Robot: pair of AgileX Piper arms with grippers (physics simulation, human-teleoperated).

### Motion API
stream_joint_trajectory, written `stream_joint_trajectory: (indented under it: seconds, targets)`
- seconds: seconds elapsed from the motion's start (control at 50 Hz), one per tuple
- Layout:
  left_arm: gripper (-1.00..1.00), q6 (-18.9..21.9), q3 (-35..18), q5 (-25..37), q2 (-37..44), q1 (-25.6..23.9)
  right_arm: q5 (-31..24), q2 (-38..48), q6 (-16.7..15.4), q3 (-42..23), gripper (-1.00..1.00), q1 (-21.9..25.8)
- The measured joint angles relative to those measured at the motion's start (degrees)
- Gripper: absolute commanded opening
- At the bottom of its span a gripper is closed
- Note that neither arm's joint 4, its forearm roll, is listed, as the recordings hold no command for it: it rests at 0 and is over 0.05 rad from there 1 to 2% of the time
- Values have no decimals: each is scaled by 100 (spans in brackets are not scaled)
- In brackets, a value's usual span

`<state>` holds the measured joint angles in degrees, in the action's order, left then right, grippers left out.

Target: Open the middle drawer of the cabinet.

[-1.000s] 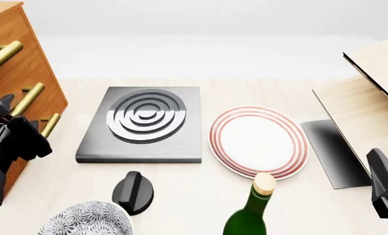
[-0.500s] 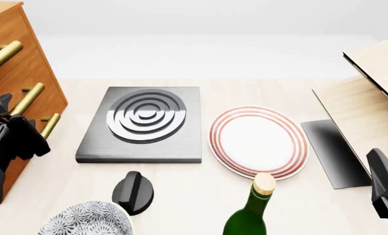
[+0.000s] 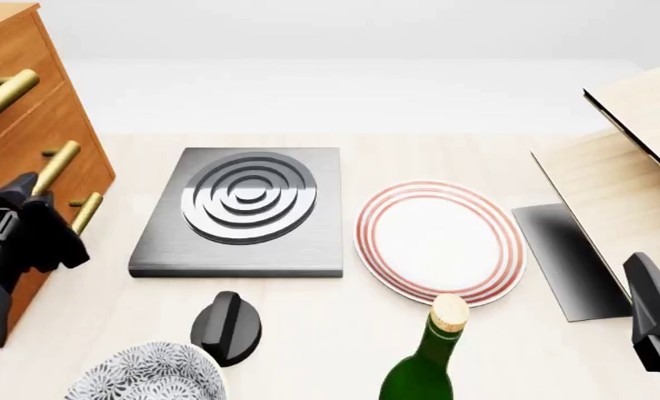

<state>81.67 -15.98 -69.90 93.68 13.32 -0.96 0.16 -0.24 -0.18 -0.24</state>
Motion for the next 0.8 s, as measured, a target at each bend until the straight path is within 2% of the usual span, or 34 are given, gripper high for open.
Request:
stream_joint_trajectory:
  seconds: [0.8]
  targets:
    - [-100,202,125,0,-129,-453,0,0,0,0,100,0]
